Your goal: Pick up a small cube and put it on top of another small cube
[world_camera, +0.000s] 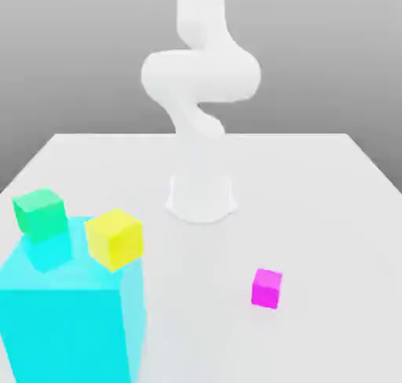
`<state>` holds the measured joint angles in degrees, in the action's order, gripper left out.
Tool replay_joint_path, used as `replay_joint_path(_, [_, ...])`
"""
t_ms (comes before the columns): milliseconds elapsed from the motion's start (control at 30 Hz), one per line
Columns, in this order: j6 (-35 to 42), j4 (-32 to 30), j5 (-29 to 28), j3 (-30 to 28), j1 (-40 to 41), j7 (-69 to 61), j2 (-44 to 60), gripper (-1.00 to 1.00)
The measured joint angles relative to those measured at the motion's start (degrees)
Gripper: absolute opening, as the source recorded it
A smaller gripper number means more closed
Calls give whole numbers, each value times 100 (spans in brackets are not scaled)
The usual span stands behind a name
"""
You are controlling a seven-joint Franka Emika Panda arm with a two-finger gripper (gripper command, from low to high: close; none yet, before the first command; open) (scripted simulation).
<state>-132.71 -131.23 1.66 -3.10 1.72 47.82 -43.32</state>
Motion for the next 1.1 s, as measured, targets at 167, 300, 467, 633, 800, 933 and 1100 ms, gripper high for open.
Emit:
replay_joint_path(167, [-487,-161,216,-715,647,594,971,0])
replay_joint_path(300, [-926,-393,309,-1227,1169,1029,1780,0])
replay_joint_path(467, [-1549,-955,167,-1644,1704,1399,2799,0])
replay_joint_path(633, [-2208,-1734,26,-1929,2026,1444,3816,0])
replay_joint_path(800, [-2907,-2483,505,-1814,2240,855,4853,0])
replay_joint_path(933, [-3525,-2397,1392,-1098,2735,157,5682,0])
replay_joint_path(1100, [-3826,-2318,1681,-679,3086,-73,6054,-100])
